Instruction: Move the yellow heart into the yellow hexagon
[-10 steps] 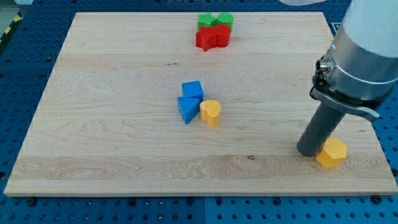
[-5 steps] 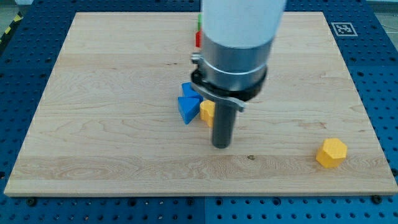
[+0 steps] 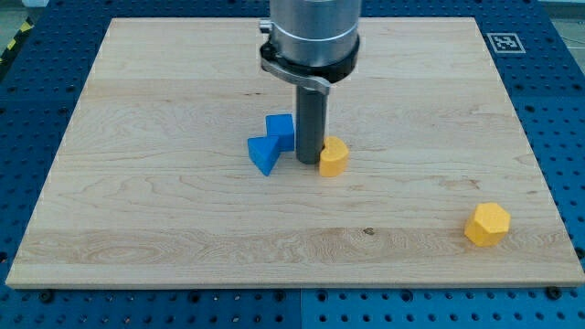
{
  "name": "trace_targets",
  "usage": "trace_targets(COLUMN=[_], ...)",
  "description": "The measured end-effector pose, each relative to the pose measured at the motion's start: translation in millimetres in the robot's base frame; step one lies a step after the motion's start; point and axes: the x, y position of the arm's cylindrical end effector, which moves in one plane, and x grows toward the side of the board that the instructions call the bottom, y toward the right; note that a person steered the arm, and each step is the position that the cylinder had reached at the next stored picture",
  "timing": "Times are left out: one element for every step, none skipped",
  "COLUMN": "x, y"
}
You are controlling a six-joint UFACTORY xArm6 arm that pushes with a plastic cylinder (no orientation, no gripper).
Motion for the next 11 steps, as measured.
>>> trace_targets(x=[0,0,0,0,1,1,7,18,18,20,26], y=[16,41,63,82,99,104,104,104,104,98,99])
